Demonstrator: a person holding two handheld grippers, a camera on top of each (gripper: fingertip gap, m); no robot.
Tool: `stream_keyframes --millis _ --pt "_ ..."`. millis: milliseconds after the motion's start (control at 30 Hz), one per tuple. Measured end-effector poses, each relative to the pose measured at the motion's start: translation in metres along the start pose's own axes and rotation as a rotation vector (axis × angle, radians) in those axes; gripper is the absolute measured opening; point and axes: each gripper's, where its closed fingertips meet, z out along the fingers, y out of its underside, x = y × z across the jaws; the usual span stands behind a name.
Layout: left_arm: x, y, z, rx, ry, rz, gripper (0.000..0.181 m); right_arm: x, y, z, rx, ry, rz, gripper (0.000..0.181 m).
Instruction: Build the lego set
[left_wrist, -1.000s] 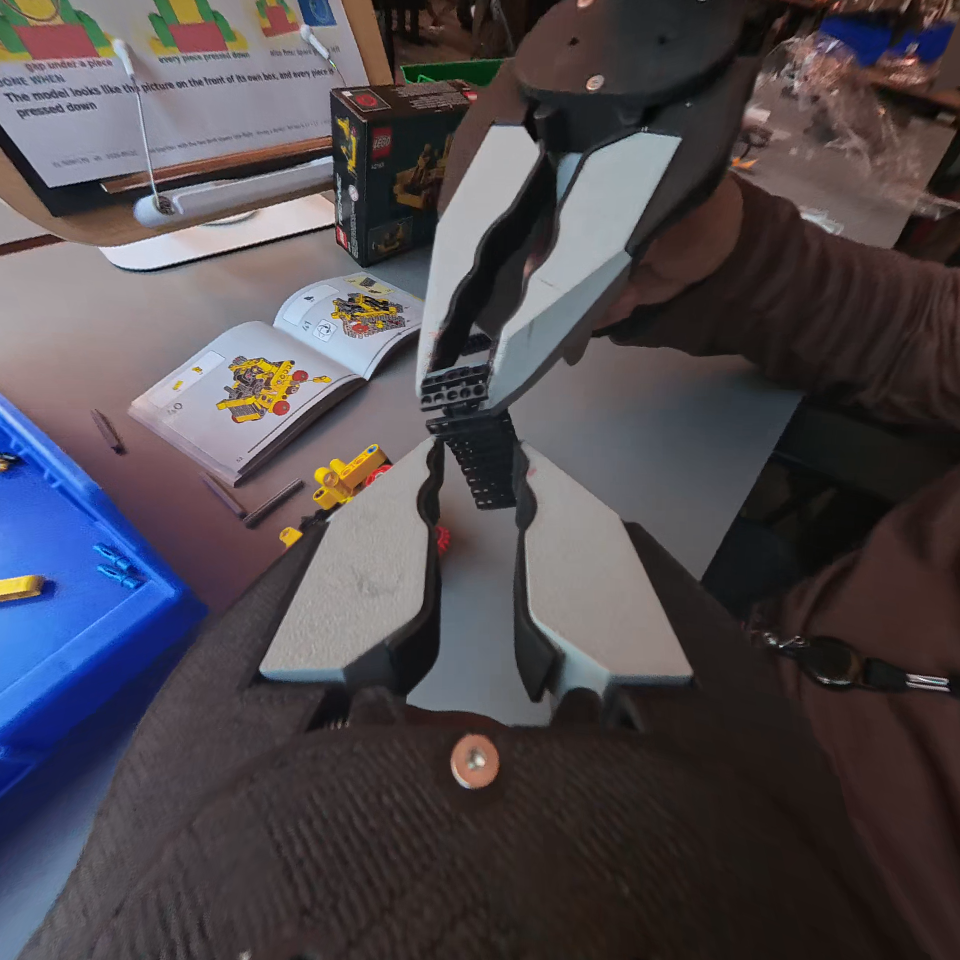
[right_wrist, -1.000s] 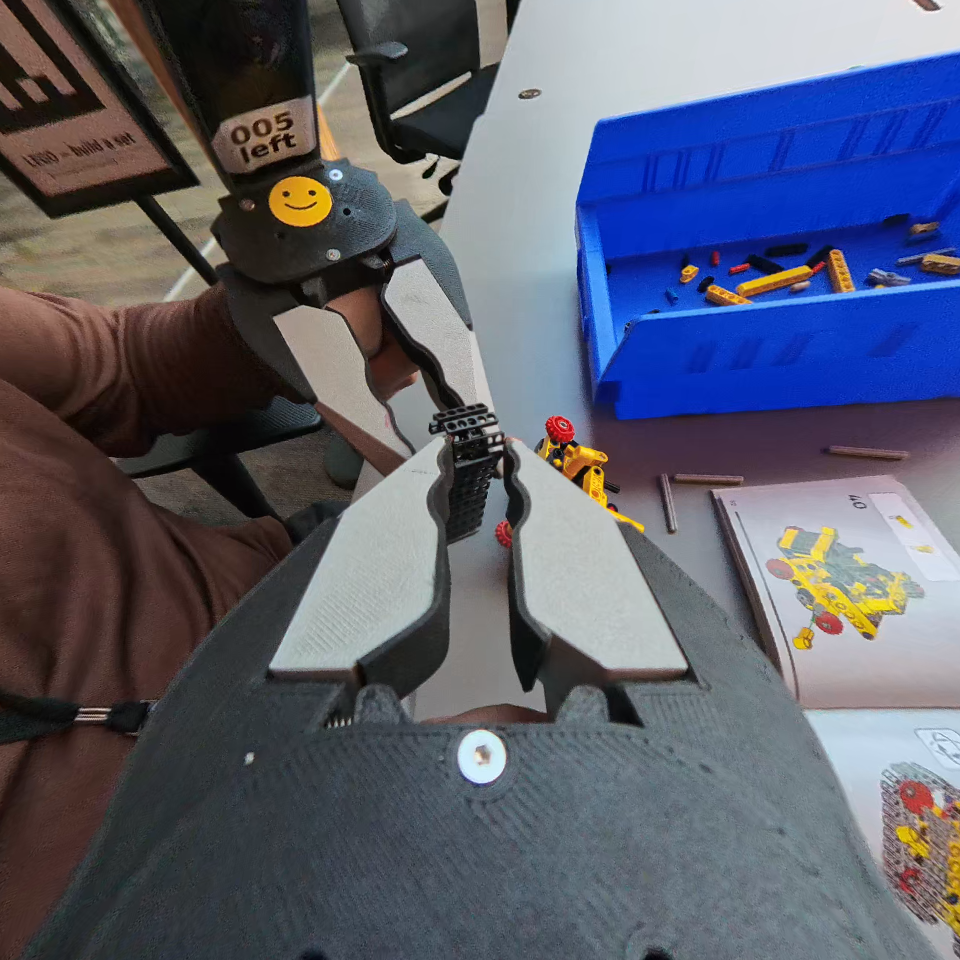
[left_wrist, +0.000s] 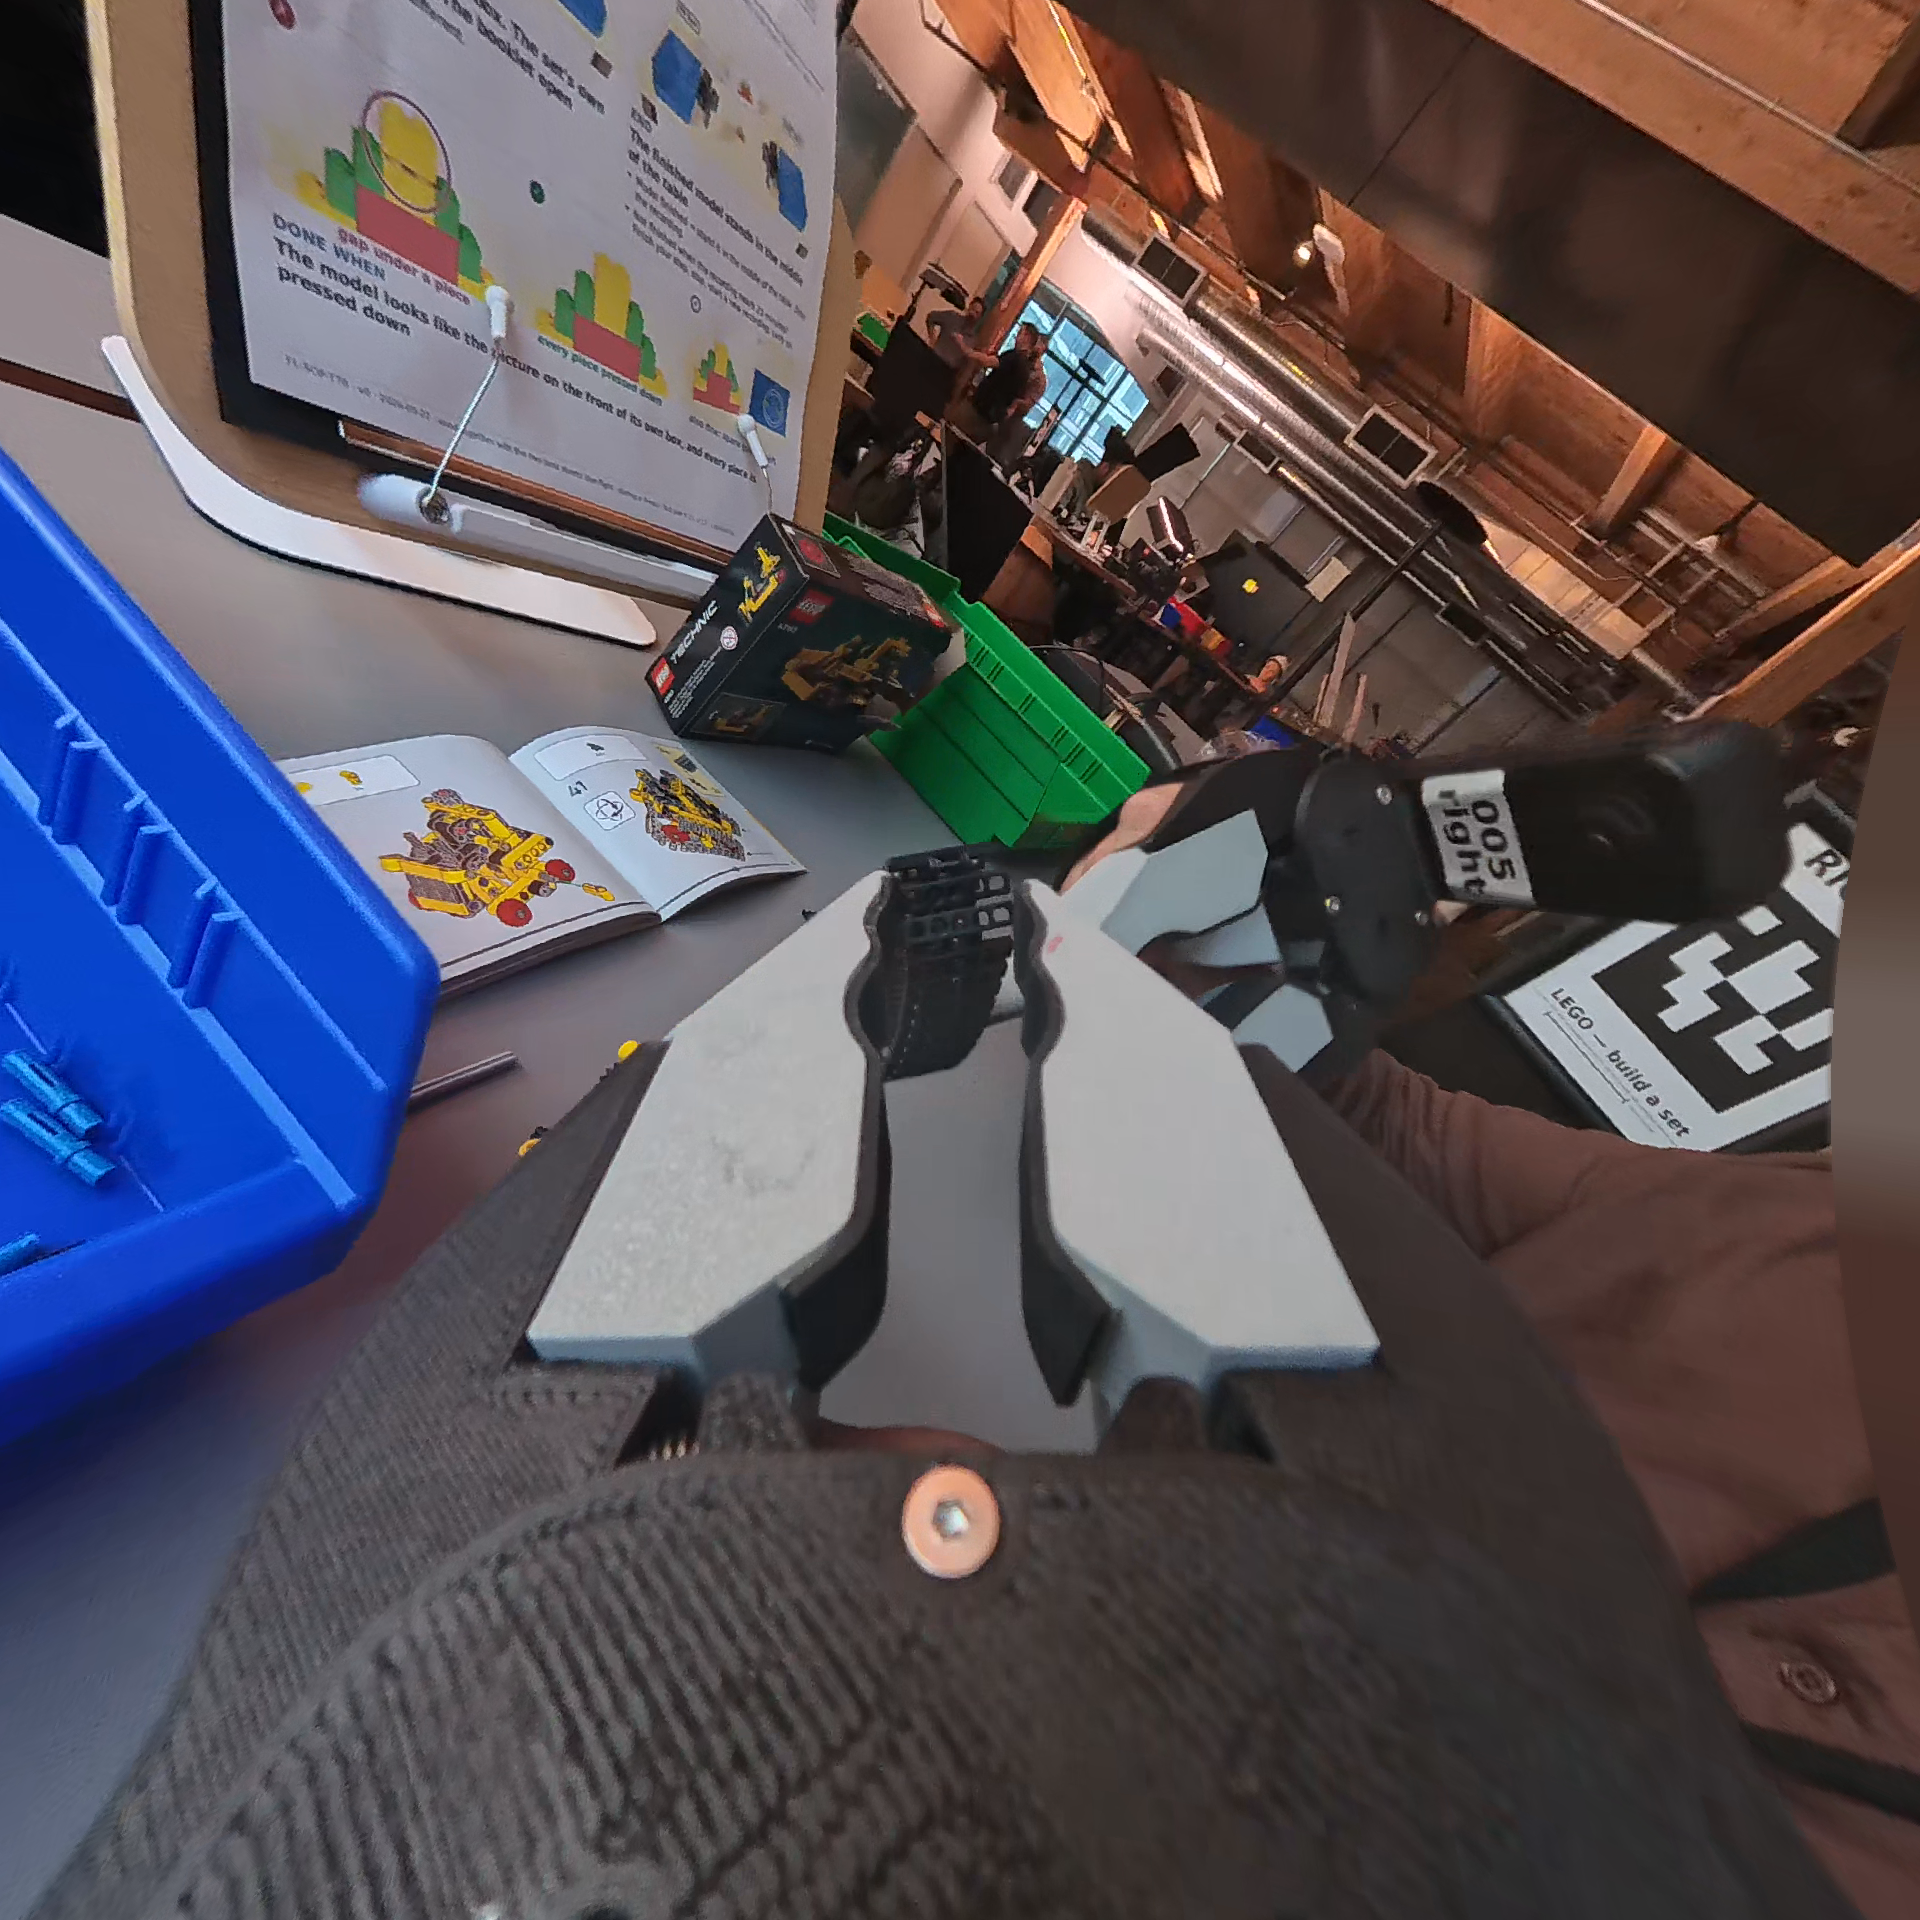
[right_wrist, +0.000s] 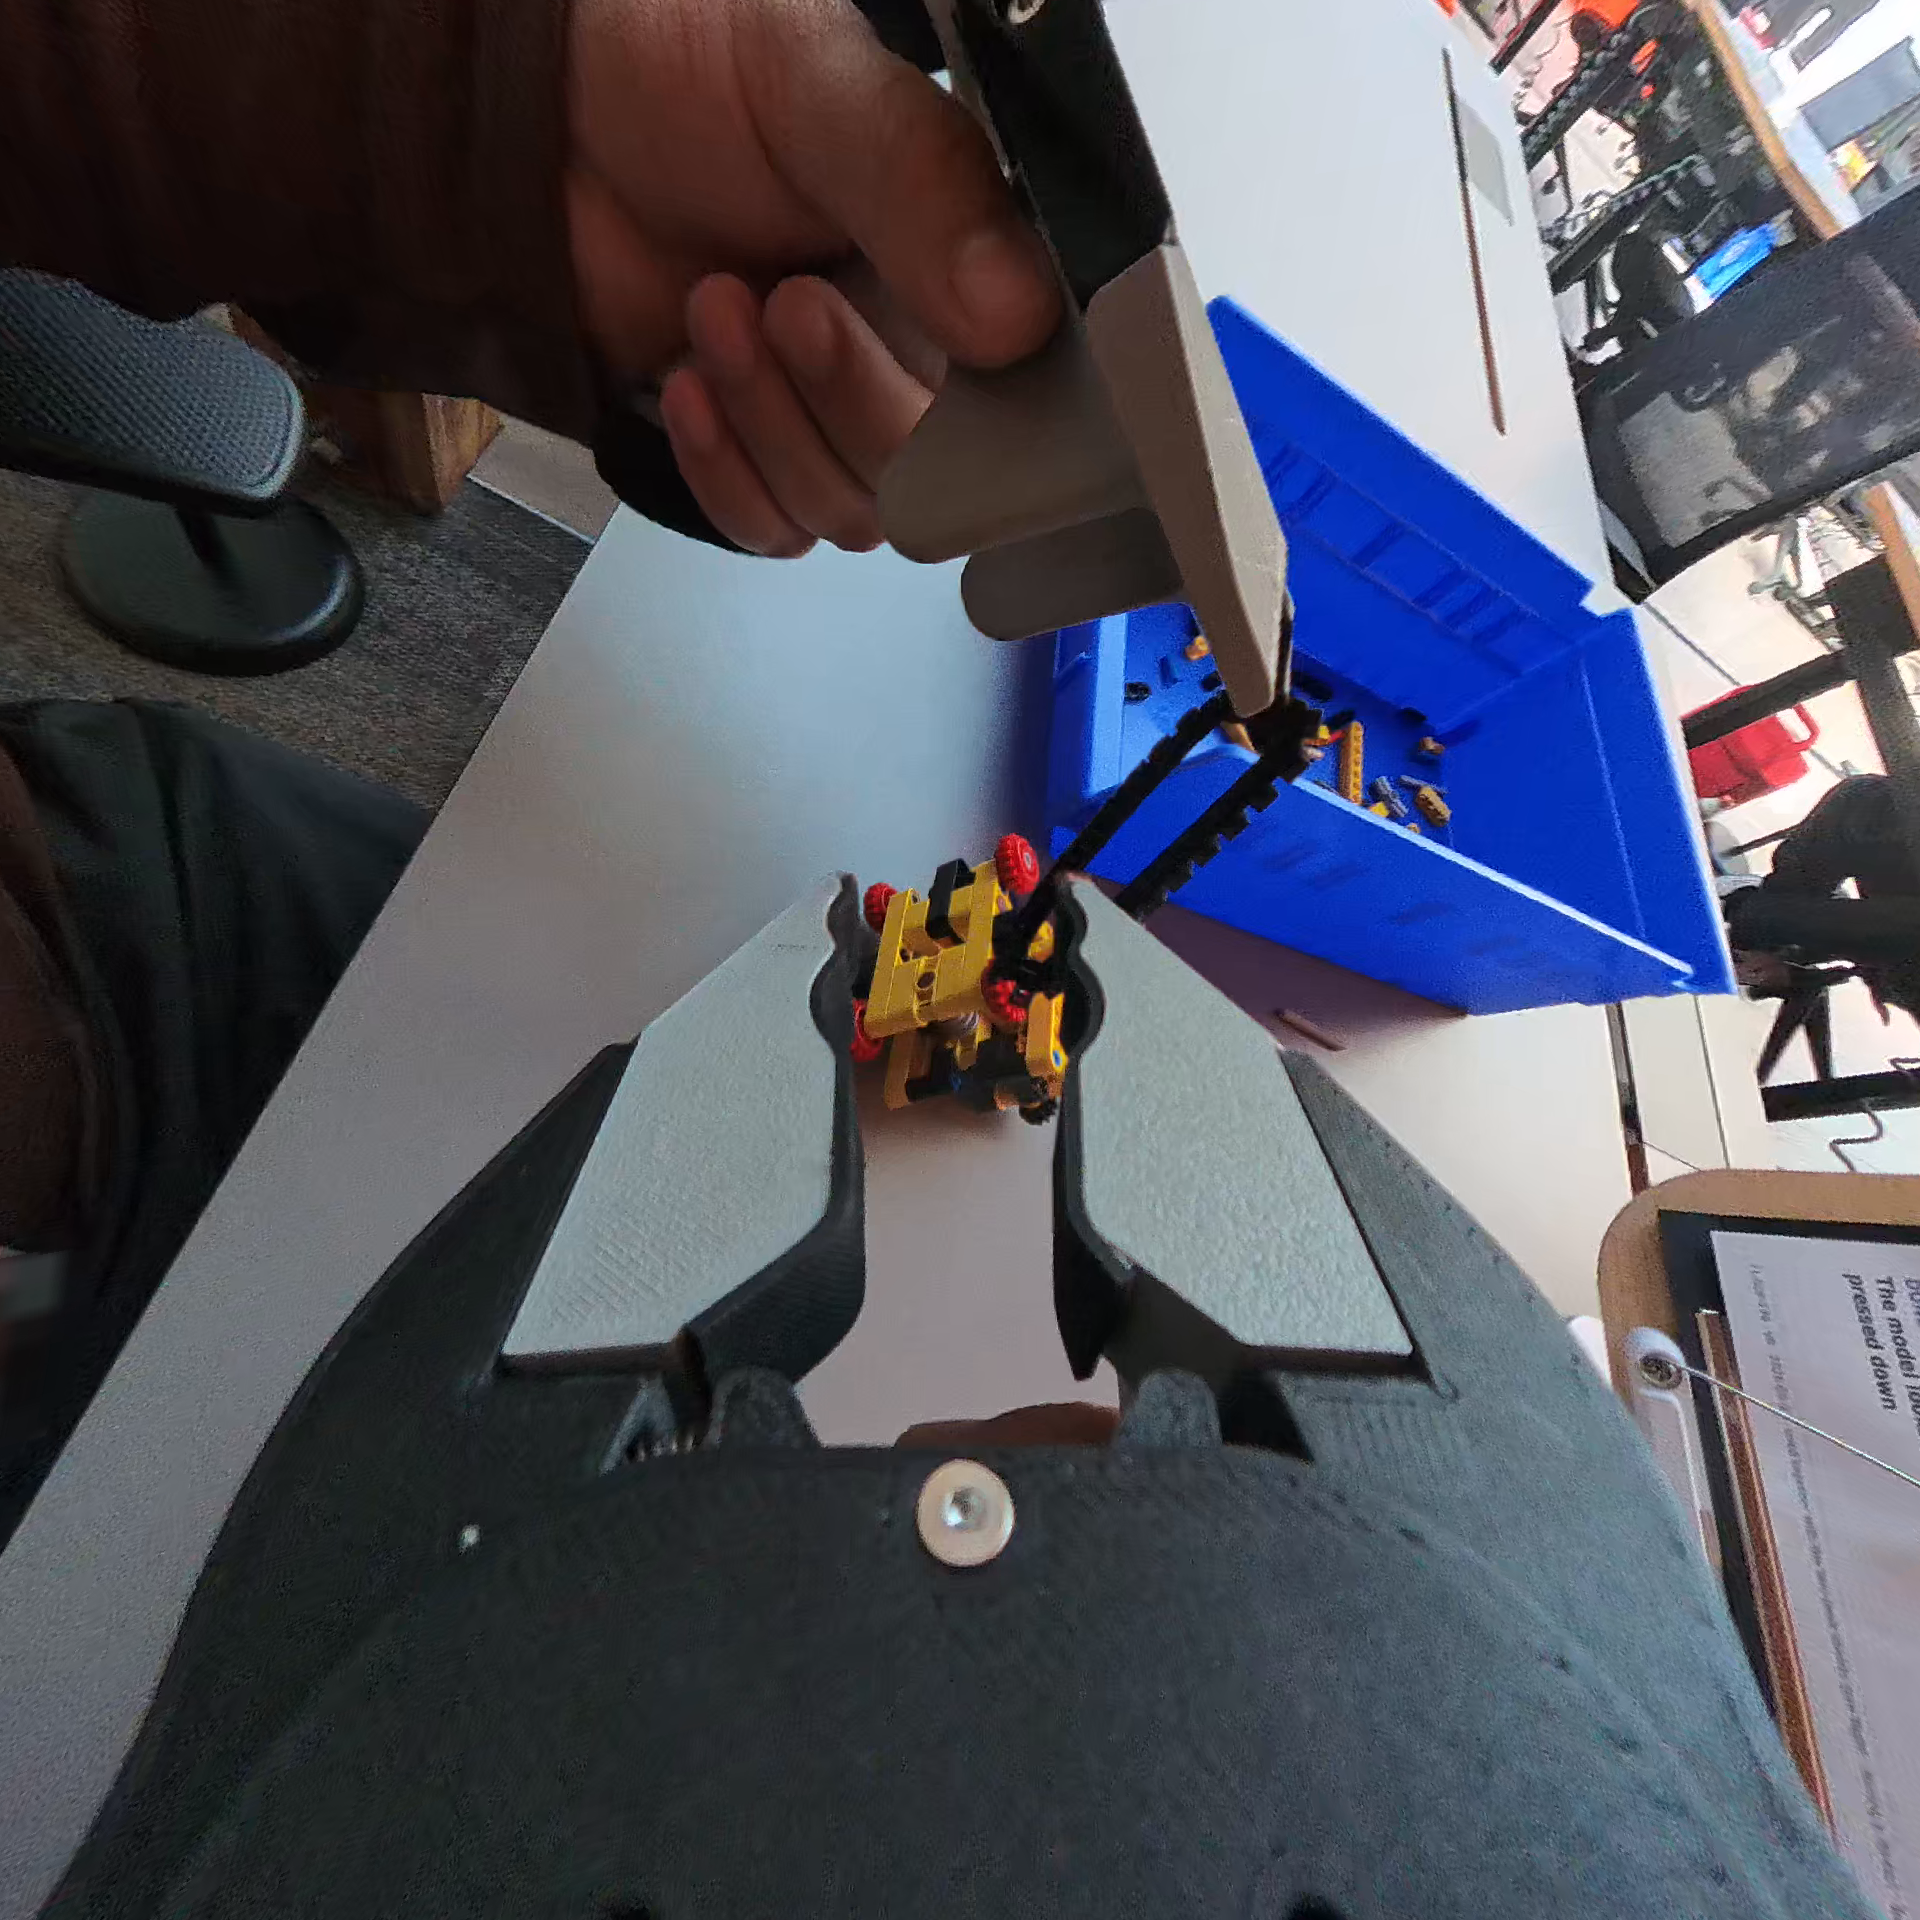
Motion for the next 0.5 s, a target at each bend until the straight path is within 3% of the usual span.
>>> stream_keyframes --millis 200,333,500 --pt "0.011 -0.003 -0.001 0.039 0.018 -0.047 0.018 0.005 0.007 0.01 -0.047 0.071 0.026 0.034" --pt "0.017 0.002 0.003 0.028 0.022 -0.055 0.018 0.01 0.014 0.016 -0.085 0.128 0.023 0.018" --pt "-0.013 0.015 -0.003 -0.019 -0.142 0.041 0.019 0.004 0.019 0.007 -0.099 0.055 -0.044 0.004"
